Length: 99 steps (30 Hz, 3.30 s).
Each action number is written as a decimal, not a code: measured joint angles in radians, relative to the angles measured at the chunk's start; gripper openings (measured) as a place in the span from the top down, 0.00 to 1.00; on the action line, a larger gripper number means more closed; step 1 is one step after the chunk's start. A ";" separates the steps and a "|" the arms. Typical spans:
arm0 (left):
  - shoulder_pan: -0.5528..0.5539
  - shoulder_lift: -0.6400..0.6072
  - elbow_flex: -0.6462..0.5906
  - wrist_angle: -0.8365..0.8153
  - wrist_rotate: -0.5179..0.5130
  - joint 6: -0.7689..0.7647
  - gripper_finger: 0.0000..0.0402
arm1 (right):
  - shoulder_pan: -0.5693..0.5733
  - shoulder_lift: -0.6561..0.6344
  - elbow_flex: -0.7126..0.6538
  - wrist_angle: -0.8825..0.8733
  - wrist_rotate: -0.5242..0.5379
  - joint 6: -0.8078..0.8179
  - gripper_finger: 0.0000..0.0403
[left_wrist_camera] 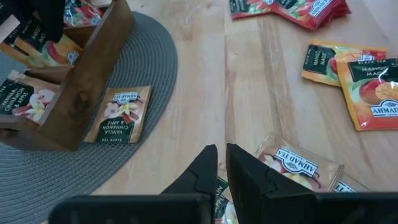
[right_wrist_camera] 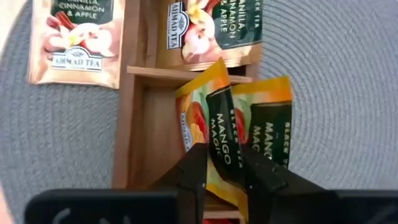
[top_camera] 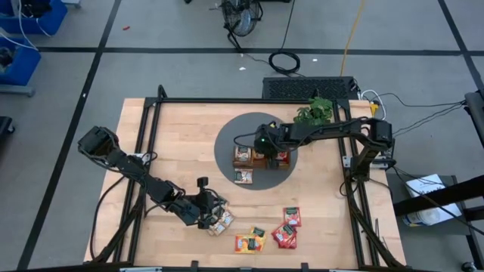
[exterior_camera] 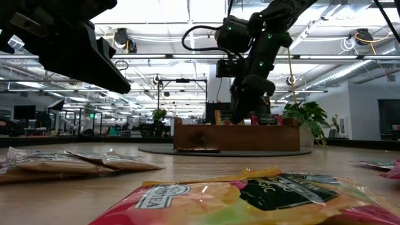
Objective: Pick & Place Tea
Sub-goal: Put the top orange tea packet into the middle section of the wooden organizer, then put the brown tea packet into the left section of the wooden organizer
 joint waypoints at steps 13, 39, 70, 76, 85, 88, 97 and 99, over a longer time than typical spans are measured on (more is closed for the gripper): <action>0.000 0.000 0.000 -0.019 -0.001 -0.044 0.90 | 0.005 -0.111 0.000 -0.020 0.064 0.163 0.72; -0.059 0.000 0.000 -0.036 0.201 -0.269 0.90 | 0.408 -0.158 -0.399 0.934 -0.189 0.261 0.82; 0.006 0.000 0.001 -0.169 0.279 -0.533 0.58 | 0.534 0.449 0.014 1.056 -0.096 -0.039 1.00; 0.028 0.000 0.001 -0.167 0.307 -0.554 0.47 | 0.548 0.450 0.011 0.997 -0.073 -0.054 1.00; 0.068 0.018 0.000 -0.171 0.343 -0.573 0.44 | 0.530 0.477 0.013 0.990 -0.035 -0.041 1.00; 0.087 0.031 0.002 -0.167 0.344 -0.553 0.44 | 0.515 0.500 0.014 1.009 -0.074 -0.022 1.00; 0.133 0.031 0.001 -0.165 0.370 -0.490 0.44 | 0.493 0.510 0.014 1.006 -0.134 0.018 1.00; 0.135 0.031 0.001 -0.165 0.386 -0.487 0.44 | 0.493 0.511 0.014 1.002 -0.134 0.018 1.00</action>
